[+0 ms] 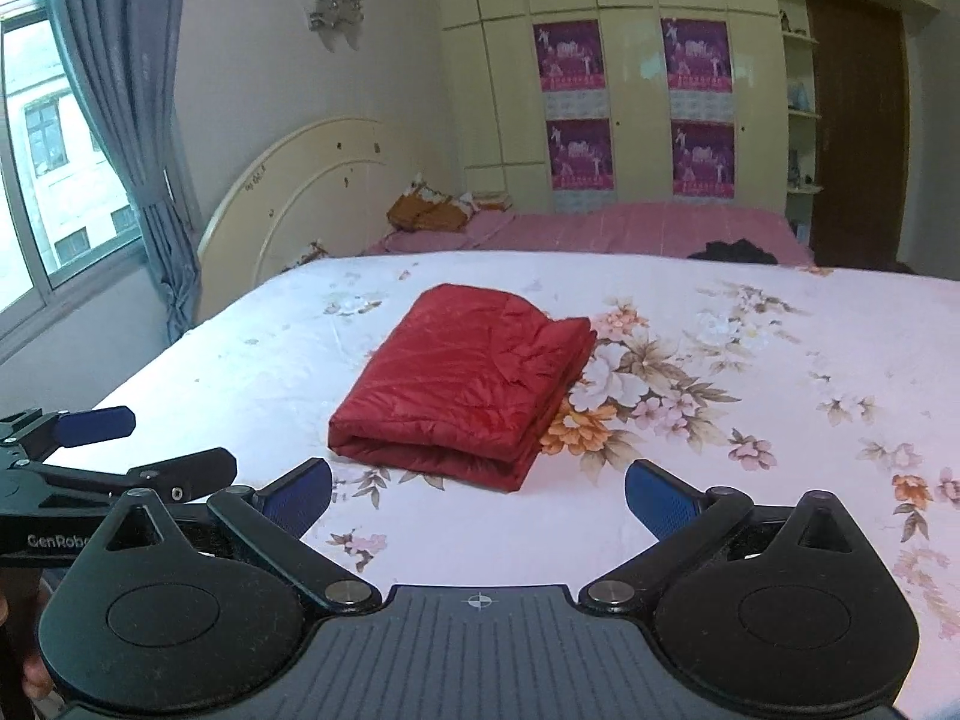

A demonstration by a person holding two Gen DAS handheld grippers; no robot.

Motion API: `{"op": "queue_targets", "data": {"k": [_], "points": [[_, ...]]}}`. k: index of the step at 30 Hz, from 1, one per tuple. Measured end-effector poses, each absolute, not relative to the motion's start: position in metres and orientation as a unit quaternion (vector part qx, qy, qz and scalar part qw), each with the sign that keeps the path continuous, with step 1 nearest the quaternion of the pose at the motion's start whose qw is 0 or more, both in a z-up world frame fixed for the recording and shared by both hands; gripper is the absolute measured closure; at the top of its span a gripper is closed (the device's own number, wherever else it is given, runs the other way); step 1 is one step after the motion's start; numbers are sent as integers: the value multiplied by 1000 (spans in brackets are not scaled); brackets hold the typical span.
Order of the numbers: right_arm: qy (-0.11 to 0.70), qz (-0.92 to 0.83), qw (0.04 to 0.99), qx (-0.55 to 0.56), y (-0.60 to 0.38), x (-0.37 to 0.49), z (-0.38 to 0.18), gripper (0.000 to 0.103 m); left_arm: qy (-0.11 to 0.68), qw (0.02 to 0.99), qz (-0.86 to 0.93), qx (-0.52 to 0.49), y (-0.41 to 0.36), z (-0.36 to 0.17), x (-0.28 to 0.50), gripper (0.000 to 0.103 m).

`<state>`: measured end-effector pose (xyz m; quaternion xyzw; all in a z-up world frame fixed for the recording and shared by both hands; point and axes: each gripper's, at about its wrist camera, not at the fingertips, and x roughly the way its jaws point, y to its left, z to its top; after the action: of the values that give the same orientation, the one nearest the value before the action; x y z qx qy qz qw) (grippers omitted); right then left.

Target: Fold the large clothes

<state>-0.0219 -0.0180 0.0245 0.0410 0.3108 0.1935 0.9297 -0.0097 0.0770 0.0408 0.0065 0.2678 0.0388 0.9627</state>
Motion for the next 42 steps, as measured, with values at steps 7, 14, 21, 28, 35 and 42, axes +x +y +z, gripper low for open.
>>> {"op": "queue_targets", "data": {"k": [7, 14, 21, 28, 35, 42], "points": [[315, 179, 931, 44, -22, -39, 21, 0, 265, 964, 29, 12, 73, 41, -20, 0], [310, 169, 935, 39, -24, -48, 24, 0, 257, 966, 23, 8, 75, 41, -25, 0], [305, 165, 937, 33, -23, -50, 27, 0, 248, 968, 21, 4, 79, 42, -30, 0], [301, 164, 939, 33, -25, -54, 28, 0, 242, 970, 21, 2, 82, 44, -31, 0], [299, 164, 940, 33, -29, -54, 30, 0, 240, 971, 21, 2, 81, 44, -33, 0], [297, 161, 940, 36, -32, -53, 31, 0, 238, 971, 18, 4, 81, 46, -31, 0]]}}
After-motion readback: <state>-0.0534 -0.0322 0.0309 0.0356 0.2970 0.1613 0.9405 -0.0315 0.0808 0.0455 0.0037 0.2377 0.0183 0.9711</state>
